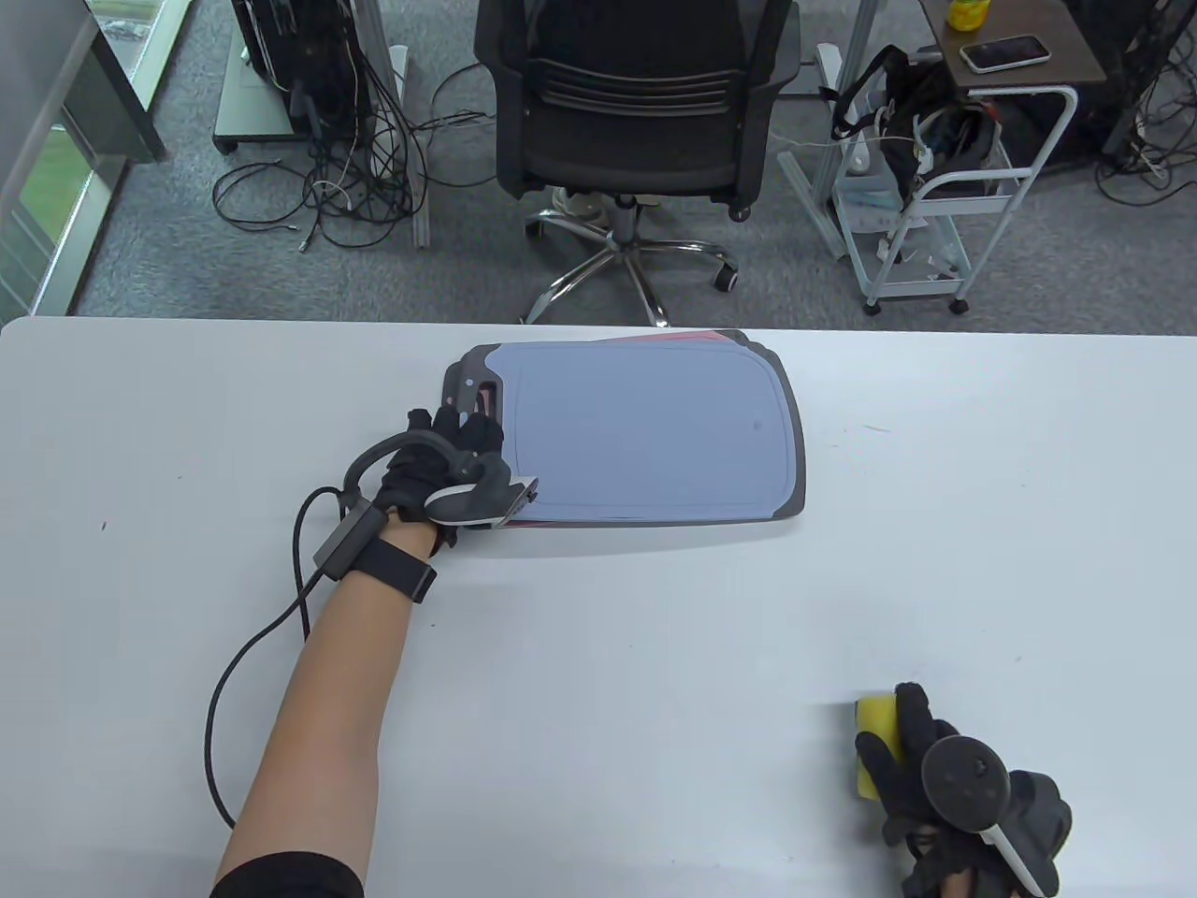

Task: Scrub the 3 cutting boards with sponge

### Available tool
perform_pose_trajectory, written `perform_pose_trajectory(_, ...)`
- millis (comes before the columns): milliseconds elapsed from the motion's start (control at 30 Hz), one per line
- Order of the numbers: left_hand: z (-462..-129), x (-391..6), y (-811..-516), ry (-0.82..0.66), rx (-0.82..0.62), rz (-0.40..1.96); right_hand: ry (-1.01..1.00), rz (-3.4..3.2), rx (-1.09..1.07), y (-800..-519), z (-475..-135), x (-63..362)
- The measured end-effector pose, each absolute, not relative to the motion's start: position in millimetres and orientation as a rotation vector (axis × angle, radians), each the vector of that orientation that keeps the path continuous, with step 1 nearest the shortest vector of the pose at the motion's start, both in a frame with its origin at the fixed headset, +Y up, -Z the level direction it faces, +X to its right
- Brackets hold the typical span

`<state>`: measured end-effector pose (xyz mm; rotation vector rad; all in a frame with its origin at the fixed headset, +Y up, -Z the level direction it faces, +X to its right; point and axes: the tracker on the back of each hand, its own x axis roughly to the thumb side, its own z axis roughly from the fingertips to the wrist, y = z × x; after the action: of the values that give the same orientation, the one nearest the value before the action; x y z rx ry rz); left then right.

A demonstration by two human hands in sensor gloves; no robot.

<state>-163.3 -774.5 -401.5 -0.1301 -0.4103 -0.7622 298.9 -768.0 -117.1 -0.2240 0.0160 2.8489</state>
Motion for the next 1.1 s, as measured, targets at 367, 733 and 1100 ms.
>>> perform_pose_trajectory(367,-282.3,-183.7,-749.4,-0.371,-0.07,-0.335,-0.021,2.835,-0.286,-769.3,-119.0,294.8)
perform_pose_trajectory(733,-152.2,-164.7,-721.9,-0.595,-0.007,0.271,-0.068,2.977,-0.269,-747.7,-154.9,264.0)
perform_pose_trajectory(1100,-146.3,-166.7,-728.2,-0.618,-0.059,0.346,0.032,3.171,-0.394,-733.0,-255.6,223.1)
